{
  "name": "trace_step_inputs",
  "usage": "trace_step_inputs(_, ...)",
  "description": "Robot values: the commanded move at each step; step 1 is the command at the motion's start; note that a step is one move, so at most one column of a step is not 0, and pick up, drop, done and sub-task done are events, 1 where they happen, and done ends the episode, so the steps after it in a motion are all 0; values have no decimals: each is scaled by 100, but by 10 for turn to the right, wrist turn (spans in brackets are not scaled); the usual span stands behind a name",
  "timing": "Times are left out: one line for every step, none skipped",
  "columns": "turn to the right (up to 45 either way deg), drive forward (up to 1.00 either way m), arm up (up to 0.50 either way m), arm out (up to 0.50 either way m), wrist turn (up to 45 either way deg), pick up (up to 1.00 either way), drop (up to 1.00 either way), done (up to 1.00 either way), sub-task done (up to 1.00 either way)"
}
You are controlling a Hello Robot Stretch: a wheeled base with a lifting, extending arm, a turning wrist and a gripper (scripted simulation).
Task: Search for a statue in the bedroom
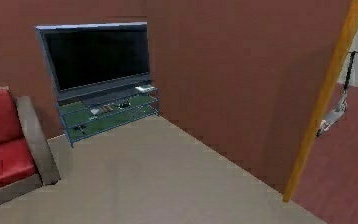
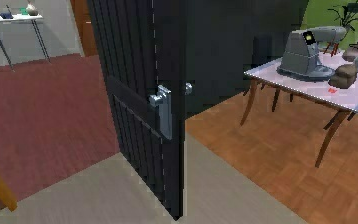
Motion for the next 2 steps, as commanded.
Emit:
trace_step_inputs(30, 0, 0, 0, 0, 0, 0, 0, 0)
trace_step_inputs(30, 0, 0, 0, 0, 0, 0, 0, 0)
